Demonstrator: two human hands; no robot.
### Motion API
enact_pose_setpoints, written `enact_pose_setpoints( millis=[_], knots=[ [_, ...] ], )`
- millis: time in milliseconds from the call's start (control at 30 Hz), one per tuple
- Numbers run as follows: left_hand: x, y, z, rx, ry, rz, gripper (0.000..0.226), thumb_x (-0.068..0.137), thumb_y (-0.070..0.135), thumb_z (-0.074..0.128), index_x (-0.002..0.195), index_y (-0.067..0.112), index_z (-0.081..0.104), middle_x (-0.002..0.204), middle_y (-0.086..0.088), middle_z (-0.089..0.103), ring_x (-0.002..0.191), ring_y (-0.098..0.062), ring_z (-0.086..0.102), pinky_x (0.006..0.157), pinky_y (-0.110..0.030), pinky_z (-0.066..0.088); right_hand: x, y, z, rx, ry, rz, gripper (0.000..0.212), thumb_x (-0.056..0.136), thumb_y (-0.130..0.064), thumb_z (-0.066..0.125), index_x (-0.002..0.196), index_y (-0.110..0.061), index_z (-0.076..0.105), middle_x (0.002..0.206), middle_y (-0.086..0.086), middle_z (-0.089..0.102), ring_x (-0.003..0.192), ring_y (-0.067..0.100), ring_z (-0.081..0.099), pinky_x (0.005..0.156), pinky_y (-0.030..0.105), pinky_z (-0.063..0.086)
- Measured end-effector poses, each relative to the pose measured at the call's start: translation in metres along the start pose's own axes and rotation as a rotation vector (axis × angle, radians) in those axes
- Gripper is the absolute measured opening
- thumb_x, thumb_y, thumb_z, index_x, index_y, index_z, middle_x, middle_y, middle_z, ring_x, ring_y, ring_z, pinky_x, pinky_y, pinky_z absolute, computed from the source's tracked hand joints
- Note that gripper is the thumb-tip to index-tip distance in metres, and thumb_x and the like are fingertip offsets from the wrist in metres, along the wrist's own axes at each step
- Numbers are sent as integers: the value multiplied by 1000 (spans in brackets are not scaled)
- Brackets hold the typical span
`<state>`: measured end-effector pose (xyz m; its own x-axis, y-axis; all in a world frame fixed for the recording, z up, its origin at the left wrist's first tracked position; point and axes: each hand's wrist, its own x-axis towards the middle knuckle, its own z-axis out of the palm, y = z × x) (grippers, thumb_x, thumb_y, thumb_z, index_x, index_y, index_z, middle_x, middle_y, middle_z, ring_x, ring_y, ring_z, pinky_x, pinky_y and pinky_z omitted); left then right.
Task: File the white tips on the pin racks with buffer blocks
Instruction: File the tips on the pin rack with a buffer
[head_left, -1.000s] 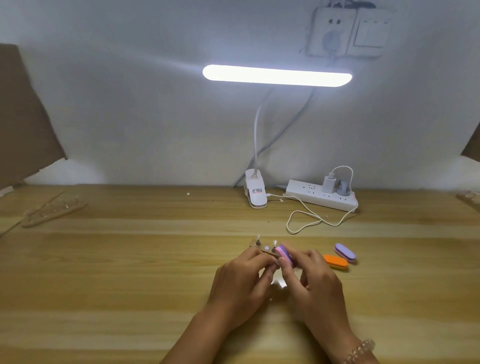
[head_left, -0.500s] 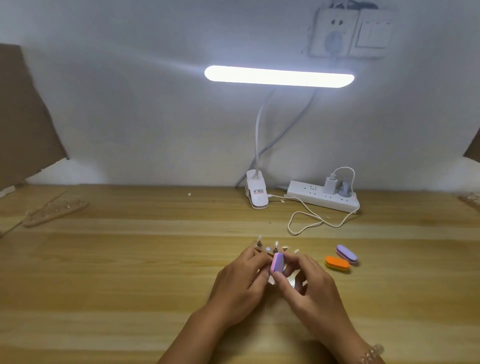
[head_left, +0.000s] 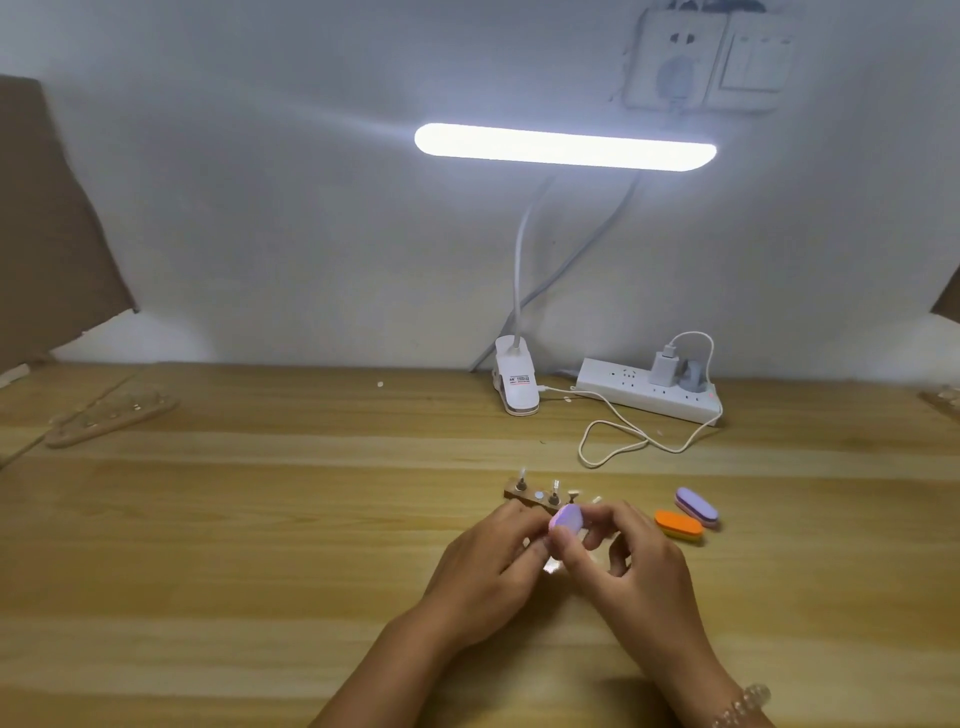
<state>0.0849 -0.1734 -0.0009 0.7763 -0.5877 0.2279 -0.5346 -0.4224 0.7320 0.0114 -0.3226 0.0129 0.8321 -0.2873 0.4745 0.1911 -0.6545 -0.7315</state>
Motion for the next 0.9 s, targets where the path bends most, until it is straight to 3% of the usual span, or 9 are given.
enact_pose_setpoints(
  millis=[100,233,367,500,667,800,900],
  knots=[
    [1,-1,-1,-84,11,-21,29,89,46,40,103,33,62,98,13,56,89,-9,56,80,-43,49,-2,-2,0,1,-31,-28,23,75,-48,71,80,-27,62,72,-6,56,57,16,48,54,35,43],
    [2,-1,1,-101,3,-8,34,86,56,38,99,34,61,98,15,57,88,-10,58,80,-44,50,4,4,1,23,27,44,25,76,-49,68,76,-25,63,68,-4,56,55,10,44,56,31,38],
    [4,-3,-1,-178,33,-30,26,81,55,38,91,43,58,92,22,56,85,-8,56,79,-40,48,-2,0,2,-65,-25,-47,28,75,-50,73,75,-25,60,67,-5,51,57,13,44,53,30,38],
    [4,-3,-1,-175,36,-16,26,84,58,40,89,42,59,90,25,55,79,-4,54,78,-37,47,4,4,2,24,47,48,26,75,-48,71,73,-23,61,65,-1,52,56,11,43,56,31,38],
    [4,-3,-2,-198,43,-17,19,83,53,40,87,48,58,89,25,55,82,-6,54,76,-36,46,-2,2,3,-44,5,-43,35,73,-60,67,75,-27,58,66,-6,50,58,14,45,52,29,38],
    [3,0,-1,-215,53,0,15,91,42,46,87,39,61,90,26,55,78,-3,53,76,-32,45,3,7,4,-71,145,46,25,73,-42,78,75,-26,58,64,-5,48,58,12,46,56,31,40],
    [2,2,-3,-281,84,13,17,93,34,48,86,36,63,93,24,58,79,-4,57,78,-36,50,3,7,2,-43,242,74,25,71,-40,77,76,-26,57,61,-6,44,58,13,47,54,24,37]
  ],
)
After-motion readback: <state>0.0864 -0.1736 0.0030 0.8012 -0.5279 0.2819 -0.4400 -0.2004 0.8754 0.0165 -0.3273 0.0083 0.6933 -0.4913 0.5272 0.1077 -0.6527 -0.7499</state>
